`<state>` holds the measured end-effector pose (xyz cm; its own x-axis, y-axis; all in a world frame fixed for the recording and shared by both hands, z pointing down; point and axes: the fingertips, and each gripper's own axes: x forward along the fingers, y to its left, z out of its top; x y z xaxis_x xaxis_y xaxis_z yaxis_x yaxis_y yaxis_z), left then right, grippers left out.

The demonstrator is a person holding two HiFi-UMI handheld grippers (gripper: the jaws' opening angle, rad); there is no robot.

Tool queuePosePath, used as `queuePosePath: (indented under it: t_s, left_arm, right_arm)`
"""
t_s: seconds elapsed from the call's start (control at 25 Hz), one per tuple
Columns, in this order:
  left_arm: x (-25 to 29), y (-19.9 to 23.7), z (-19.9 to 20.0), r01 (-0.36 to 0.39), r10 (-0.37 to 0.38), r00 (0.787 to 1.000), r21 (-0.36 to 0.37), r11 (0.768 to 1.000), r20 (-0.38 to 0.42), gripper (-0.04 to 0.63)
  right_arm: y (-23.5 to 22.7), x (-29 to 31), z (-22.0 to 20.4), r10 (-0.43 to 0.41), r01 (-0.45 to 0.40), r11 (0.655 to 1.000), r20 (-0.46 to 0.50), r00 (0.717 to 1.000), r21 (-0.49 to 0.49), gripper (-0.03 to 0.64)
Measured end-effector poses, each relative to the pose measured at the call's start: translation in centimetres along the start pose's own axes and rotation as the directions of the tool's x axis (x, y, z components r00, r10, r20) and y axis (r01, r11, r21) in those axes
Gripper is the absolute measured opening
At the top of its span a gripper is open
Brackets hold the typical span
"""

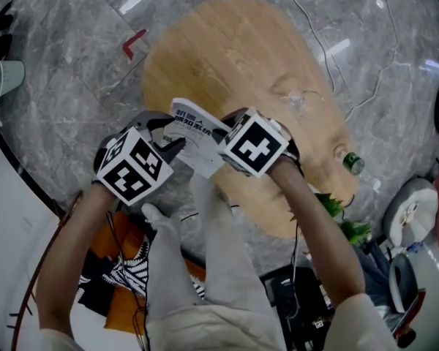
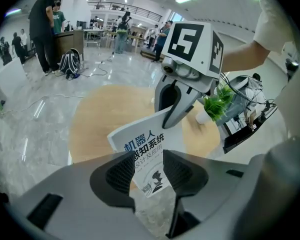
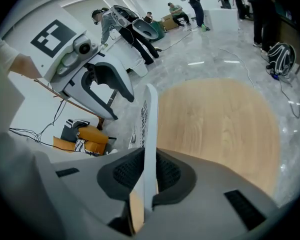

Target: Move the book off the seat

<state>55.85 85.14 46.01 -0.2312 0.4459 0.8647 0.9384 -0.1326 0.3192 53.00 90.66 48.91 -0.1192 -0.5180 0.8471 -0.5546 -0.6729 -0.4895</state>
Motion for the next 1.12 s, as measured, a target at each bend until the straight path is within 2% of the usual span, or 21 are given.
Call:
queuePosePath:
  t_s: [0.12, 0.28, 0.56, 1.04, 1.12]
  left_arm:
    - [0.7, -0.5, -0.3, 0.022, -0.022, 1.0, -0.028, 0.999, 0.007, 0.179]
    - [2.0, -0.9, -0.1, 0.042, -0.041, 0.999, -0.05, 0.998, 0.015, 0.175]
    - [4.4, -2.0, -0.5, 0.059, -0.058, 0.998, -0.061, 0.996, 0.029, 0.156]
    - [3.7, -5.2, -3.2, 0.061, -0.057, 0.998, -0.094, 0.994, 0.042, 0.149]
    - [3.7, -5.6, -3.5, 0.061, -0.058, 0.998, -0.092, 0.994, 0.04, 0.149]
  right_arm:
    - [-0.6, 0.9, 0.4, 0.0, 0.0, 1.0, 0.009, 1.0, 0.027, 0.051]
    - [-3.4, 1.7, -0.2, -0.042, 0.041, 0.997, 0.006, 0.999, 0.069, 0.06]
    - [-6.8, 3.1, -1.0, -0.103, 0.104, 0.992, -0.006, 0.995, 0.076, 0.074]
    - [-8.4, 4.8, -2.0, -0.221, 0.218, 0.971, 0.026, 0.975, 0.102, 0.089]
    - [-8.0, 5.0, -1.8, -0.221, 0.215, 0.969, 0.045, 0.974, 0.119, 0.092]
